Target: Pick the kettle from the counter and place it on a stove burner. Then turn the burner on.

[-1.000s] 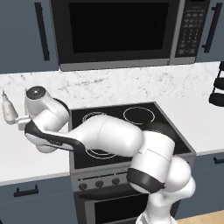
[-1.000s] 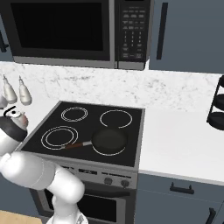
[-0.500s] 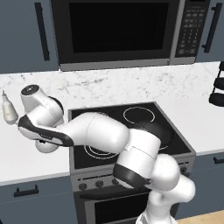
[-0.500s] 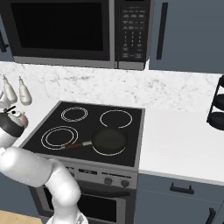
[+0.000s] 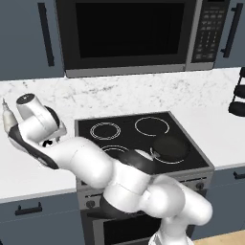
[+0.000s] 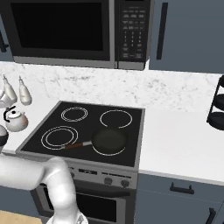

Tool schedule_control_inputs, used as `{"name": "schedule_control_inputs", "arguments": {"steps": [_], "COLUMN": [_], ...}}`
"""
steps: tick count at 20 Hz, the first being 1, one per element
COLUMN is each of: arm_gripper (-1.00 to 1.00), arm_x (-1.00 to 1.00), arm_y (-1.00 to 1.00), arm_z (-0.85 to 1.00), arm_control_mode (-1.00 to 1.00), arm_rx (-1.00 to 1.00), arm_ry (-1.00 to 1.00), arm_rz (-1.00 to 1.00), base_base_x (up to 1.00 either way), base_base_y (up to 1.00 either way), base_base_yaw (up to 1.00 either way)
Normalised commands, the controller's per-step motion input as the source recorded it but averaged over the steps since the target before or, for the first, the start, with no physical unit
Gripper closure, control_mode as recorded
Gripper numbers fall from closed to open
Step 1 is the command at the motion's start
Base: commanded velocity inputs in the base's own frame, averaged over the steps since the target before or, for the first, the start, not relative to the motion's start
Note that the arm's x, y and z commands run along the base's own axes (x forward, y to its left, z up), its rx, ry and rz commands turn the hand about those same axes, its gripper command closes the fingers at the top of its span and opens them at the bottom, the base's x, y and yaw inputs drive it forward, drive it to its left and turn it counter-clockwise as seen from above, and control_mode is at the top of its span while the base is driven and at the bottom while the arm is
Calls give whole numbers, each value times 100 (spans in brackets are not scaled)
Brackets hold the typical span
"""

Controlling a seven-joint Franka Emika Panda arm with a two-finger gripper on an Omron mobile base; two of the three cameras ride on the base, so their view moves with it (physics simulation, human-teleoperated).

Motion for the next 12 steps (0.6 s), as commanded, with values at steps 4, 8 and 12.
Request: {"name": "schedule_control_inputs", "arguments": {"steps": [4, 8, 12], "arm_gripper": [-100, -100, -100], "arm_x": [26, 28, 40], "arm_y": [1, 1, 13], "arm_z": [-20, -29, -22], "arm_control_mode": [-100, -100, -100], "arm_rx": [-2, -3, 0], "arm_ry": [0, 0, 0], "arm_rz": [-4, -5, -6], "base_base_x": [0, 0, 0], "base_base_y": [0, 0, 0], "base_base_yaw": [0, 0, 0]}}
